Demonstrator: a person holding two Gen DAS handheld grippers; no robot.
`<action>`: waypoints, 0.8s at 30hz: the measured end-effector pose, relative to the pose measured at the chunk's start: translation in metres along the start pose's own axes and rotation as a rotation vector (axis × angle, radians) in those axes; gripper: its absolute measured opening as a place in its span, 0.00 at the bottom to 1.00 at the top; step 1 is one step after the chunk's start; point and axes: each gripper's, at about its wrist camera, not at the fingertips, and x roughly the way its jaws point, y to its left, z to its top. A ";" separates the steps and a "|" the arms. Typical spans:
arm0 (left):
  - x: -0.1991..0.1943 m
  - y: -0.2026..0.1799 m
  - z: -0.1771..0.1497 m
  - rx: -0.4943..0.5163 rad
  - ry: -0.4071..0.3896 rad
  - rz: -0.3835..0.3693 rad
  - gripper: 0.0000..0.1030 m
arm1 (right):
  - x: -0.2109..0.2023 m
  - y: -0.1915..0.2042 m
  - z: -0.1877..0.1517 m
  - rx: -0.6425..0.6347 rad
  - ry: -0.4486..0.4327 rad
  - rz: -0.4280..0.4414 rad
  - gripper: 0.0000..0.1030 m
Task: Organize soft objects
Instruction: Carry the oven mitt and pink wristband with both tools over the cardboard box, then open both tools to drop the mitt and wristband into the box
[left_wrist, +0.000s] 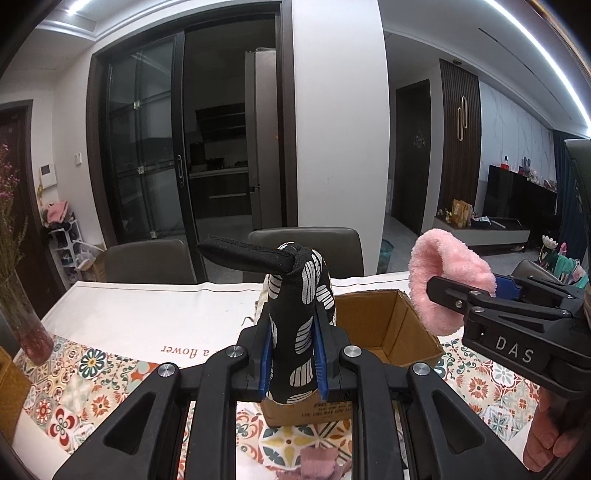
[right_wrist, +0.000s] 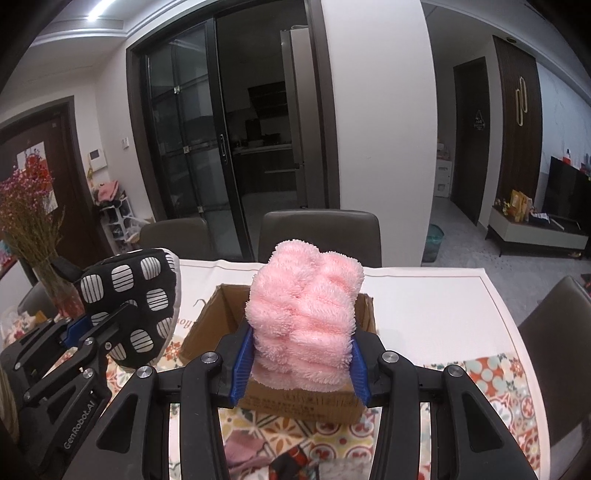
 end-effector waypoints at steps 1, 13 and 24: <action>0.005 0.000 0.002 0.000 0.005 -0.004 0.19 | 0.004 0.000 0.002 -0.005 0.007 -0.002 0.44; 0.069 -0.002 0.010 0.034 0.116 -0.053 0.19 | 0.070 -0.013 0.016 -0.058 0.162 0.008 0.44; 0.116 -0.005 0.004 0.055 0.259 -0.089 0.26 | 0.118 -0.024 0.006 -0.085 0.339 0.041 0.47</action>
